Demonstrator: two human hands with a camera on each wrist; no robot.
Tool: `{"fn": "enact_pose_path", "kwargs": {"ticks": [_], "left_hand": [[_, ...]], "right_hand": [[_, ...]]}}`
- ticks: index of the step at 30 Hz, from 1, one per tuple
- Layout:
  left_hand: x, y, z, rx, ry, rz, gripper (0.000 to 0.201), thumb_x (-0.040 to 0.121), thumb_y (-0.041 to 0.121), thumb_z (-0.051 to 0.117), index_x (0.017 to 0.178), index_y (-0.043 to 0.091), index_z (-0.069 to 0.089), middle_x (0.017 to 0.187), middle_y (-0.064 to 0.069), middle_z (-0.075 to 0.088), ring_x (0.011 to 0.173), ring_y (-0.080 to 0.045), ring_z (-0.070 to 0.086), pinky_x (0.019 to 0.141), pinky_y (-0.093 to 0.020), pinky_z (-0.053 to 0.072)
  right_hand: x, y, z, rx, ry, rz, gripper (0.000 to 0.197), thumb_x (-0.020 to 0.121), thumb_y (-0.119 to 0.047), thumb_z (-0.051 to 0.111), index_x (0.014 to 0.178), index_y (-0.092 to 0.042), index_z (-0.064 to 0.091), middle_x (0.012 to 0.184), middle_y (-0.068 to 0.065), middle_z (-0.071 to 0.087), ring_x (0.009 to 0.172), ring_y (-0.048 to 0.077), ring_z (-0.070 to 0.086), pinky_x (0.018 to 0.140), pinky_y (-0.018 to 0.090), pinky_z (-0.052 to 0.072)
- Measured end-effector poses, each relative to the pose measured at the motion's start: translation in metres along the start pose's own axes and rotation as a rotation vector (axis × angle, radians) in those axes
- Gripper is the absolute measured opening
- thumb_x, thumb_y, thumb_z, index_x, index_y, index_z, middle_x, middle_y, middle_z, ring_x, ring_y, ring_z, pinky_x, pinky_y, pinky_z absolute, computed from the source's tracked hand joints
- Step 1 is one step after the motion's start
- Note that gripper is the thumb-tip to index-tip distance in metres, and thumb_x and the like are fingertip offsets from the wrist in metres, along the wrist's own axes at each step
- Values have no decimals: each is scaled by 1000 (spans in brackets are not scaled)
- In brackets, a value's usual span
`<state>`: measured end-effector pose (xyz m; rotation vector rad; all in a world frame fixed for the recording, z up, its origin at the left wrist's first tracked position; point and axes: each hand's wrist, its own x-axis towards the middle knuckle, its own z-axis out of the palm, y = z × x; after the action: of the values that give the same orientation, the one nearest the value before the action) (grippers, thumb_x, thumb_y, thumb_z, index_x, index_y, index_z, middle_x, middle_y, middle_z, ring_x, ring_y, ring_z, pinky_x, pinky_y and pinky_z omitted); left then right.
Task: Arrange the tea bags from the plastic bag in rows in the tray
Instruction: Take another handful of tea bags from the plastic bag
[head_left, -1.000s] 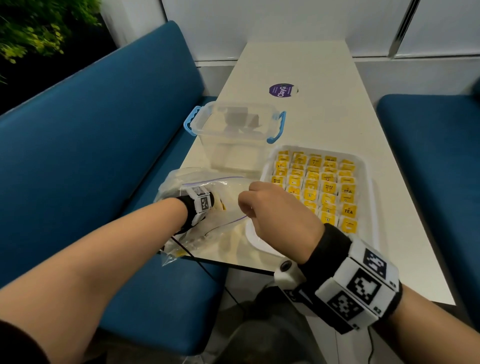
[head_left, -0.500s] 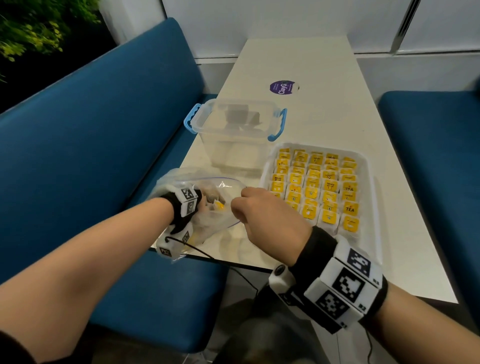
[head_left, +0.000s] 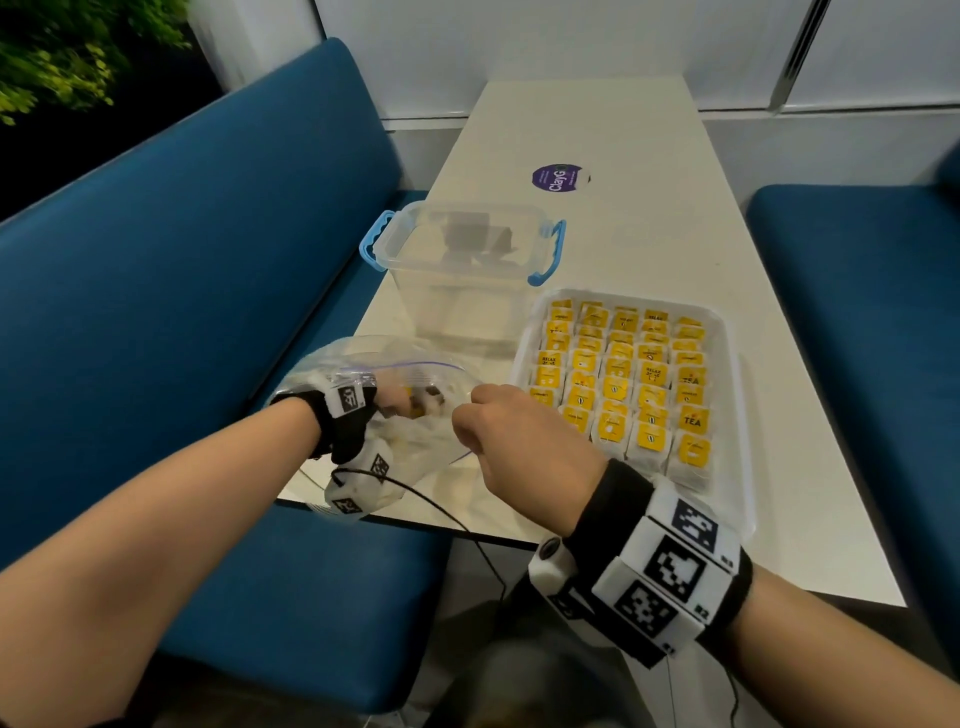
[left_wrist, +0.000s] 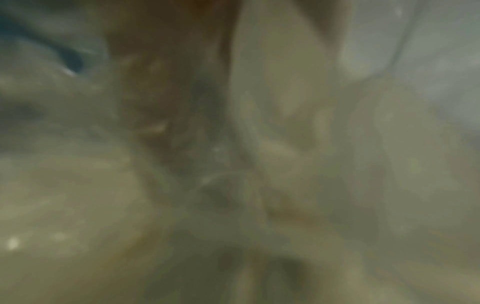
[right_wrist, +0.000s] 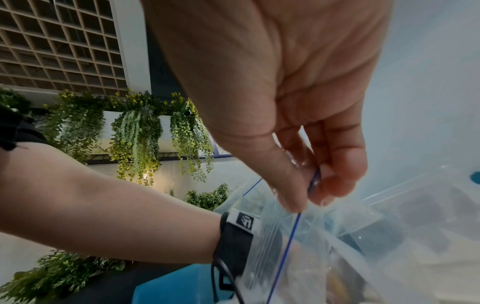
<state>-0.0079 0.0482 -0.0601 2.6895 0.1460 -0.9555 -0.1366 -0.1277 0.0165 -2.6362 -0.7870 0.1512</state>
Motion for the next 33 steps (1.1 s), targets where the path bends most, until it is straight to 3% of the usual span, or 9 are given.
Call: {"fn": "enact_pose_path", "kwargs": {"ticks": [2,7,9,12,14,18,25,30,33], "left_hand": [[3,-2,-5,-100,-39,5,24,86,-1,55,65,10,50,57,1,53,52,-11,48,50,-18,37],[-8,15,-2,-156,-36,-25,33,89,18,59,59,13,45,60,-3,45,44,-9,48,46,-17,38],[-8,21,5,-28,58,-39,25,90,24,55,69,10,52,72,-5,54,70,-20,58,65,-26,45],[-11,25,7,58,114,-35,28,92,25,51,112,7,59,111,-7,60,109,-27,56,89,-33,42],[-12,26,3,-9,105,-21,26,91,27,54,109,10,59,105,-6,61,99,-25,58,84,-32,44],[-14,22,-17,-445,141,-89,18,88,21,63,77,10,52,72,-9,53,60,-19,50,53,-24,44],[-28,20,-49,-789,77,-88,24,84,13,66,105,9,55,91,-13,55,67,-20,53,42,-20,48],[-42,10,-59,-1042,-170,-170,35,78,12,66,110,6,55,103,-15,62,83,-27,62,65,-40,55],[-52,4,-60,-1152,-166,-174,31,81,11,65,109,5,53,94,-16,64,75,-25,62,56,-35,58]], "right_hand": [[2,1,1,22,-6,11,24,90,4,40,102,-10,57,88,-1,34,94,21,45,69,29,37],[6,2,4,42,-7,34,24,90,4,40,101,-8,58,89,0,35,88,20,42,69,29,34],[6,1,6,42,-12,42,24,90,4,39,101,-8,57,89,0,34,83,17,35,66,29,30],[6,-1,7,33,-17,49,25,90,5,38,105,-7,55,90,1,33,82,15,31,57,28,26],[7,1,7,21,-7,61,26,90,5,38,107,-7,55,92,4,36,86,19,37,57,28,27],[13,3,7,23,13,94,25,90,4,38,106,-7,55,93,4,36,101,25,45,69,28,30],[31,4,-4,64,72,188,23,87,0,43,106,-6,54,109,12,52,100,29,51,74,33,40],[36,4,-11,-27,12,199,22,86,-3,43,106,-8,53,108,9,55,97,27,54,69,32,39],[39,6,-14,-31,2,209,22,86,-2,43,105,-7,54,107,10,55,95,28,55,70,31,41]]}}
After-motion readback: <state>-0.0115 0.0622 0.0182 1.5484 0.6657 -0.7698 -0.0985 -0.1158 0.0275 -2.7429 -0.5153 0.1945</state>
